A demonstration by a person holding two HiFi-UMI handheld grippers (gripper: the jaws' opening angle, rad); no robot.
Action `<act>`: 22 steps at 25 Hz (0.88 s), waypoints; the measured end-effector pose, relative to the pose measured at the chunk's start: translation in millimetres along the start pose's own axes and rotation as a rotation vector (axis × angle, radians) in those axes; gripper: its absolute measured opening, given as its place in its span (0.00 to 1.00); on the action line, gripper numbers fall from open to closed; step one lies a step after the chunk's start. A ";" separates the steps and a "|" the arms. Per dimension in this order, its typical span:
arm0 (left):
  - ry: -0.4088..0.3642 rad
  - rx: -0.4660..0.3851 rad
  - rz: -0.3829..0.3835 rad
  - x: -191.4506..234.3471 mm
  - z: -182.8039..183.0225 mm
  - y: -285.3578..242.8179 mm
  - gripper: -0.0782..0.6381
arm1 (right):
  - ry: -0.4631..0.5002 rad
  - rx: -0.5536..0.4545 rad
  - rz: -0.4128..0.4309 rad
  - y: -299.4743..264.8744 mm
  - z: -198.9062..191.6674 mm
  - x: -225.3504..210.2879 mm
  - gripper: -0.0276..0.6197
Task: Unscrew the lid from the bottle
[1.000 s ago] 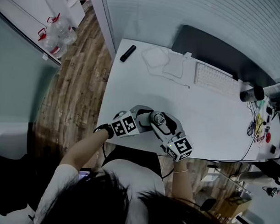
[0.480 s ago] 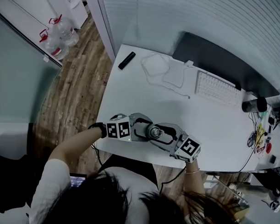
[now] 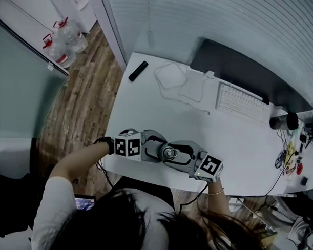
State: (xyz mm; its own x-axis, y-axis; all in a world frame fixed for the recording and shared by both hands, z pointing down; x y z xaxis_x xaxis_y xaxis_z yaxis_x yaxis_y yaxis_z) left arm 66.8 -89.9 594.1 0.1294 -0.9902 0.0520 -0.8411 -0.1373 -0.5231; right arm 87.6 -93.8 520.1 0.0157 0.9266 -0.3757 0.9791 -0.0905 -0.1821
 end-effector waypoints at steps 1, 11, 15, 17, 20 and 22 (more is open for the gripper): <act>0.002 0.002 0.004 -0.4 -0.3 -0.2 0.61 | -0.003 0.002 -0.002 0.6 1.3 1.1 0.43; 0.072 0.007 0.102 0.8 2.5 18.0 0.61 | 0.021 -0.035 -0.096 18.2 12.9 11.6 0.43; 0.076 -0.020 0.168 1.4 13.1 35.8 0.61 | 0.049 -0.026 -0.162 26.4 23.8 20.9 0.43; 0.070 -0.036 0.203 1.0 20.3 44.9 0.61 | 0.070 -0.024 -0.202 30.3 30.0 26.5 0.43; 0.053 -0.074 0.267 1.4 33.3 60.6 0.61 | 0.094 -0.033 -0.262 35.5 40.1 34.4 0.43; 0.051 -0.119 0.327 5.7 44.2 72.9 0.60 | 0.107 -0.039 -0.303 39.5 46.5 37.1 0.43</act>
State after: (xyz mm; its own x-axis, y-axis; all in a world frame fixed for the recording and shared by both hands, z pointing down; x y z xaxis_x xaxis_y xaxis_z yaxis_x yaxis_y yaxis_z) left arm 29.4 -104.5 518.5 -0.1805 -0.9819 -0.0581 -0.8894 0.1882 -0.4167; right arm 117.4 -80.0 456.7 -0.2589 0.9425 -0.2116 0.9493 0.2078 -0.2359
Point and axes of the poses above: the fingertips, and each gripper's own axes: y backward along the fingers, x to its left, z out of its top, the point moved 2 cm from there along y, backward along the fingers, and after that the axes turned 13 degrees about z, right-handed, at the moved point
